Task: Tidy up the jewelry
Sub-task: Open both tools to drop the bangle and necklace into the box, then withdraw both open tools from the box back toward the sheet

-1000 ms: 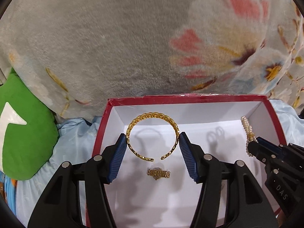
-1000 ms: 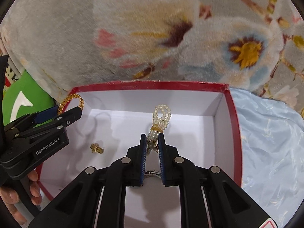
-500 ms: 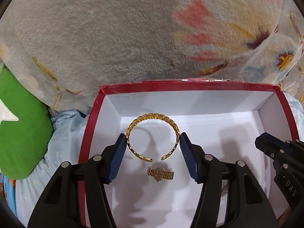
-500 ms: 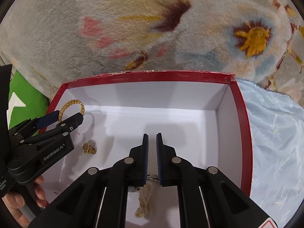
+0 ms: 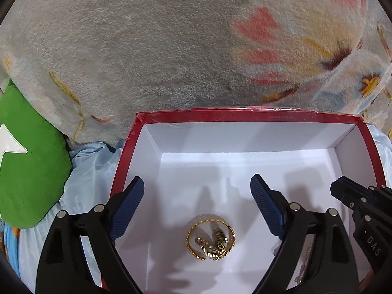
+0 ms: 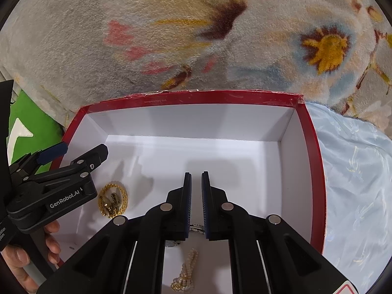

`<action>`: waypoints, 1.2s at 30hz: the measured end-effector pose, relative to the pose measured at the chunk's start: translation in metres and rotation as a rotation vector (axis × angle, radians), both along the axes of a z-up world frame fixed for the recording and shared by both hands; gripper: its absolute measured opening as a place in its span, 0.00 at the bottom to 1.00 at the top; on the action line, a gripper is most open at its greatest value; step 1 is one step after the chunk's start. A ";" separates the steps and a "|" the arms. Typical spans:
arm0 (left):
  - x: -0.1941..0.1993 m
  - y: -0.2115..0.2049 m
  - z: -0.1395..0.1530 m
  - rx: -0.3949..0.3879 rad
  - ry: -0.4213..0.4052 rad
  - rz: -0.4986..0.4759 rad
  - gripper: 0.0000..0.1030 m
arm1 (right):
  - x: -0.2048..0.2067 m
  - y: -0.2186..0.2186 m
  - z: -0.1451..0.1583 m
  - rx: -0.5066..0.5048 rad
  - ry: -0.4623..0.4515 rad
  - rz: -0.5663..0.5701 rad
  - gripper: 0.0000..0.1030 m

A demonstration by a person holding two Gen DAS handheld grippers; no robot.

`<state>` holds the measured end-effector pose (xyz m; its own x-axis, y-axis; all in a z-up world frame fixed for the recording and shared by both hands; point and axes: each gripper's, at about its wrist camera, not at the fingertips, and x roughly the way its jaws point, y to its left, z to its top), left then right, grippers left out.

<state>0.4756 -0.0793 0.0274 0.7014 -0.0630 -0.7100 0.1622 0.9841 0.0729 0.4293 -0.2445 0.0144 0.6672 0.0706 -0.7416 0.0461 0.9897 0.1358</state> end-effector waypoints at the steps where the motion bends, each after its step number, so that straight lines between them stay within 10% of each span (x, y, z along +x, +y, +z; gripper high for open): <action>1: -0.001 0.000 0.001 -0.002 -0.002 0.000 0.84 | -0.001 0.000 0.001 -0.001 -0.007 -0.002 0.08; 9: -0.037 0.024 0.018 -0.064 -0.044 0.032 0.84 | -0.054 0.011 0.029 -0.120 -0.161 -0.003 0.15; 18: -0.168 0.072 0.047 -0.026 -0.117 -0.002 0.85 | -0.208 0.022 0.055 -0.159 -0.229 0.045 0.37; 36: -0.361 0.113 -0.045 -0.101 0.095 -0.051 0.88 | -0.402 0.050 -0.049 -0.023 -0.044 -0.012 0.41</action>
<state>0.1144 0.0336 -0.0172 0.6257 -0.1710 -0.7611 0.2131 0.9760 -0.0441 0.0278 -0.1947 -0.0344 0.6998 0.0455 -0.7128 0.0523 0.9920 0.1147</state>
